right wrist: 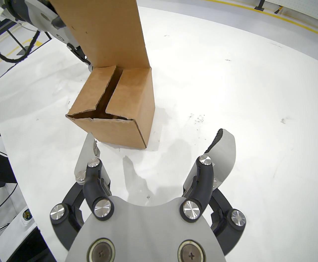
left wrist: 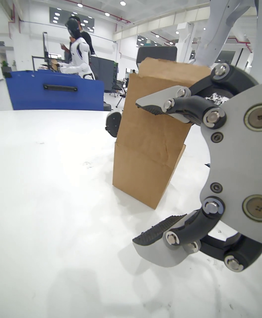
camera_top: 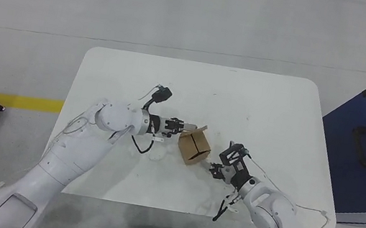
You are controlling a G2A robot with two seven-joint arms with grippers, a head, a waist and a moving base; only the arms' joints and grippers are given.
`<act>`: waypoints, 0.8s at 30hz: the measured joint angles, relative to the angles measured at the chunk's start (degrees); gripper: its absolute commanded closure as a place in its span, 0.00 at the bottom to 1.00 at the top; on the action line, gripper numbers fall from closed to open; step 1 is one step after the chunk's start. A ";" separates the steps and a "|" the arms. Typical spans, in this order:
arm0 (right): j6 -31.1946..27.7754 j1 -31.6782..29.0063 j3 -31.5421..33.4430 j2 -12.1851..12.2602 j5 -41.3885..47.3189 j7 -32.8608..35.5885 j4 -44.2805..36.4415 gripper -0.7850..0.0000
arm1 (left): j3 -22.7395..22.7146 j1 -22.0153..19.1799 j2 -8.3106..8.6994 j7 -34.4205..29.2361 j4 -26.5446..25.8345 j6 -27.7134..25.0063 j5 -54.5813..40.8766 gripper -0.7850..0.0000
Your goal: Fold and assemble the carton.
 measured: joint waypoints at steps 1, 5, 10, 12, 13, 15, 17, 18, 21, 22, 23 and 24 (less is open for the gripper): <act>0.04 0.35 -0.36 -0.03 0.08 0.13 0.18 0.06 | 0.38 -0.03 -0.04 -0.44 -0.04 -0.16 0.14 0.00; -0.07 1.58 -1.67 -0.12 0.17 0.58 0.75 0.06 | 1.68 -0.33 -0.25 -1.23 -0.04 -0.19 0.88 0.00; -0.50 2.47 -2.62 -0.12 0.42 0.99 1.16 0.05 | 2.57 -0.89 -0.41 -1.24 0.24 0.36 2.13 0.00; -1.53 2.45 -2.62 0.00 0.86 1.52 0.98 0.04 | 2.81 -1.20 -0.42 -1.15 0.37 0.65 3.18 0.00; -2.15 2.33 -2.48 0.07 1.12 1.71 0.80 0.02 | 2.98 -1.32 -0.41 -1.16 0.38 0.72 3.79 0.00; -3.75 1.99 -1.93 0.28 2.03 1.80 0.41 0.00 | 3.59 -1.51 -0.43 -1.21 0.48 0.79 5.38 0.00; -4.96 1.76 -1.40 0.44 2.86 1.67 0.22 0.00 | 4.13 -1.60 -0.51 -1.18 0.56 0.90 6.32 0.00; -5.58 1.60 -1.05 0.55 3.26 1.63 0.02 0.00 | 4.38 -1.62 -0.58 -1.07 0.57 0.93 6.47 0.00; -6.52 1.11 -0.04 0.80 4.14 0.99 -0.76 0.00 | 4.69 -1.65 -0.68 -0.94 0.55 0.85 6.51 0.00; -6.51 0.96 0.33 0.86 4.28 0.54 -0.98 0.00 | 4.75 -1.66 -0.69 -1.01 0.56 0.81 6.61 0.00; -6.40 0.82 0.66 0.90 4.45 -0.03 -1.11 0.00 | 4.82 -1.67 -0.69 -1.15 0.60 0.80 6.76 0.00; -6.35 0.73 0.94 0.95 4.72 -0.73 -1.07 0.00 | 4.90 -1.71 -0.67 -1.36 0.65 0.83 7.09 0.00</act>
